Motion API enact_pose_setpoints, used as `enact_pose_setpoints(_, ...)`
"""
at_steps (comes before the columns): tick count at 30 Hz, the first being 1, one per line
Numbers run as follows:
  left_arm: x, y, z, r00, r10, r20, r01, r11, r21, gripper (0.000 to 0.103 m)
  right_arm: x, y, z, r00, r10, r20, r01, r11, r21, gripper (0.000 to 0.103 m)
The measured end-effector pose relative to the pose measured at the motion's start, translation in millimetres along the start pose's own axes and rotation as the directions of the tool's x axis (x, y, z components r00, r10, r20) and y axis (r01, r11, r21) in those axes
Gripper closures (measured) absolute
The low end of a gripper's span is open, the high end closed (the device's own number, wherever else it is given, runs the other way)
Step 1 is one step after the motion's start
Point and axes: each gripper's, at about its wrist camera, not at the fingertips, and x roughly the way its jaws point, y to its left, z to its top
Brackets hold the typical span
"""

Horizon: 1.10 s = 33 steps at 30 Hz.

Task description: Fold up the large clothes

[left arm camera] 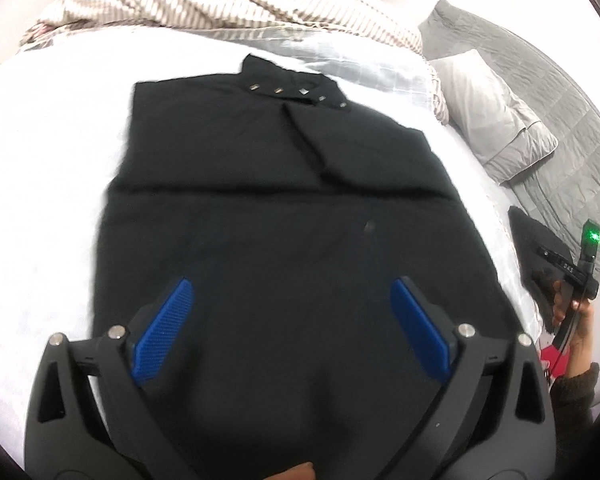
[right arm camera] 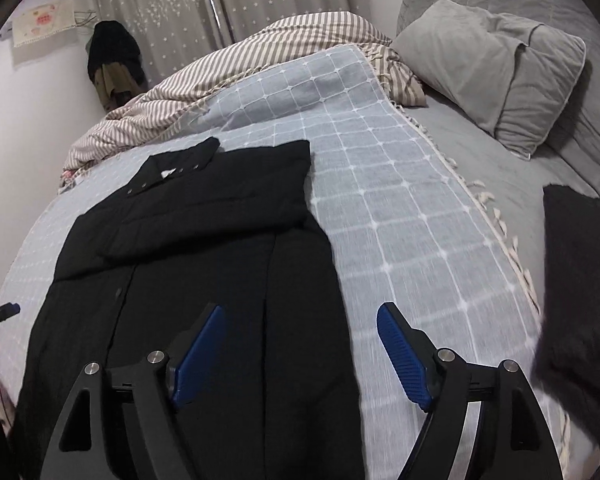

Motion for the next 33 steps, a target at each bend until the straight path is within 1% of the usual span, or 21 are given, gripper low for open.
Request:
enact_pose_setpoints(3, -17.3, 23.4, -23.1, 1.0, 0.021, -0.021, -0.021, 0.999, -0.031, 0.004, -17.7, -9.4, -30.1, 0.999, 0.041, -0.029, -0.04, 0.999, 0.021, 0.022)
enact_pose_setpoints(5, -27.6, 42.1, -36.4, 0.998, 0.064, -0.026, -0.066, 0.996, -0.066, 0.004, -22.4, -16.8, -45.4, 0.997, 0.064, -0.049, -0.061, 0.997, 0.044, 0.022)
enact_pose_setpoints(7, -35.5, 57.6, -46.3, 0.996, 0.085, -0.033, -0.088, 0.991, -0.103, 0.004, -27.0, -24.3, -61.4, 0.994, 0.081, -0.075, -0.076, 0.994, 0.075, 0.022)
enact_pose_setpoints(11, -47.4, 88.9, -65.7, 0.994, 0.09, -0.066, -0.101, 0.978, -0.185, 0.004, -32.9, -32.0, -88.2, 0.988, 0.112, -0.109, -0.101, 0.99, 0.102, 0.022)
enact_pose_setpoints(15, -54.8, 105.9, -84.2, 0.993, 0.08, -0.086, -0.097, 0.973, -0.212, 0.004, -35.0, -35.8, -109.3, 0.985, 0.095, -0.141, -0.08, 0.991, 0.108, 0.022)
enact_pose_setpoints(19, -54.5, 117.3, -101.5, 0.99, 0.015, -0.138, -0.048, 0.97, -0.237, 0.004, -38.2, -44.6, -129.8, 0.983, 0.104, -0.15, -0.079, 0.983, 0.165, 0.022)
enact_pose_setpoints(21, -50.8, 121.7, -111.1, 0.985, -0.053, -0.161, 0.007, 0.961, -0.275, 0.004, -40.5, -53.0, -140.8, 0.981, 0.119, -0.154, -0.087, 0.976, 0.201, 0.022)
enact_pose_setpoints(25, -37.6, 124.4, -124.4, 0.963, -0.163, -0.214, 0.08, 0.933, -0.35, 0.004, -41.1, -69.1, -155.3, 0.977, 0.143, -0.158, -0.095, 0.956, 0.277, 0.022)
enact_pose_setpoints(27, -30.4, 120.7, -129.2, 0.948, -0.22, -0.232, 0.12, 0.919, -0.377, 0.004, -37.7, -76.2, -162.0, 0.97, 0.188, -0.153, -0.127, 0.932, 0.339, 0.022)
enact_pose_setpoints(29, -24.3, 114.6, -132.1, 0.935, -0.259, -0.242, 0.155, 0.912, -0.379, 0.004, -32.4, -77.4, -166.5, 0.959, 0.247, -0.141, -0.176, 0.905, 0.388, 0.022)
enact_pose_setpoints(31, -21.3, 108.0, -133.2, 0.927, -0.273, -0.258, 0.166, 0.914, -0.371, 0.004, -26.2, -74.4, -170.6, 0.943, 0.312, -0.118, -0.235, 0.873, 0.428, 0.022)
enact_pose_setpoints(33, -14.0, 99.3, -134.4, 0.918, -0.28, -0.281, 0.173, 0.919, -0.353, 0.004, -21.0, -69.4, -172.4, 0.929, 0.355, -0.101, -0.277, 0.851, 0.447, 0.021)
